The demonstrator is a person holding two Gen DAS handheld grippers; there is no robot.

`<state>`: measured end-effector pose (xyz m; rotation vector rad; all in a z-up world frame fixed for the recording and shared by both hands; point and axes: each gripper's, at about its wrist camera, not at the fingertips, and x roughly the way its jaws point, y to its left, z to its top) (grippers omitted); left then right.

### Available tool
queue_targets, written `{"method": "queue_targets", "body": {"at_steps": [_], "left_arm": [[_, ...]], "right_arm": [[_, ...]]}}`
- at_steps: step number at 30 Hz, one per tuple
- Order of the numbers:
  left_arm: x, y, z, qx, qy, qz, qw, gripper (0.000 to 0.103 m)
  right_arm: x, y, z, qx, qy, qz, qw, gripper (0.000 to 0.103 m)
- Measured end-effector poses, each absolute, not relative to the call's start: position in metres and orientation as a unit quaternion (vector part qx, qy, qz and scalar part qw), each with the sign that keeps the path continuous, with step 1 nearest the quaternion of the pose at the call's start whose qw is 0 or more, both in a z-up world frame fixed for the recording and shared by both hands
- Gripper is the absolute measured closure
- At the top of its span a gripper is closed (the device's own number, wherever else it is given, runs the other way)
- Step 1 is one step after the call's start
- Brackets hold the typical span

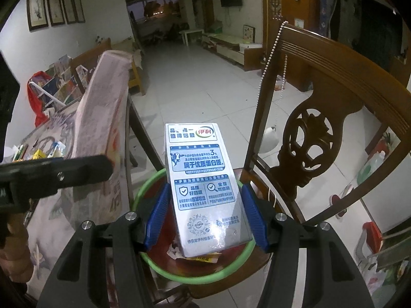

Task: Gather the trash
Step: 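Carry both cartons over the red bin and open both grippers to drop them, then move both open grippers back over the table trash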

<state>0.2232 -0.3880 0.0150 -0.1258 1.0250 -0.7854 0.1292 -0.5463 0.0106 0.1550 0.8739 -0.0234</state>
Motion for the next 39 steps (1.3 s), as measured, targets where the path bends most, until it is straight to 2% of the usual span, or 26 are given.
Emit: {"method": "queue_targets", "body": {"at_steps": [6,7,8,9,10,11,14,22,39], "left_arm": [[0.229,-0.393,0.016,-0.058,0.477,-0.363,0.798,0.055],[0.23,-0.394,0.016,-0.059,0.476,-0.364,0.798,0.049],[0.23,-0.393,0.017,-0.06,0.475,-0.363,0.8,0.036],[0.231,-0.392,0.018,-0.064,0.471,-0.359,0.803,0.029],[0.232,-0.391,0.019,-0.068,0.47,-0.356,0.805,0.02],[0.233,-0.389,0.02,-0.074,0.469,-0.354,0.806,0.017],[0.234,-0.385,0.022,-0.08,0.468,-0.346,0.809,0.009],[0.23,-0.362,0.033,-0.087,0.462,-0.332,0.818,0.006],[0.183,-0.271,0.054,-0.061,0.443,-0.267,0.854,0.006]], "right_arm": [[0.136,-0.547,0.003,0.072,0.434,-0.012,0.898,0.047],[0.137,-0.547,0.002,0.072,0.437,-0.013,0.897,0.046],[0.137,-0.546,0.002,0.071,0.439,-0.016,0.896,0.046],[0.138,-0.546,0.002,0.072,0.439,-0.017,0.895,0.046],[0.138,-0.547,0.001,0.073,0.44,-0.017,0.895,0.04],[0.137,-0.547,0.002,0.073,0.439,-0.018,0.896,0.033],[0.138,-0.545,0.002,0.07,0.44,-0.02,0.895,0.029],[0.136,-0.54,0.004,0.062,0.432,-0.019,0.9,0.007],[0.127,-0.472,0.015,0.045,0.425,0.023,0.904,0.007]]}}
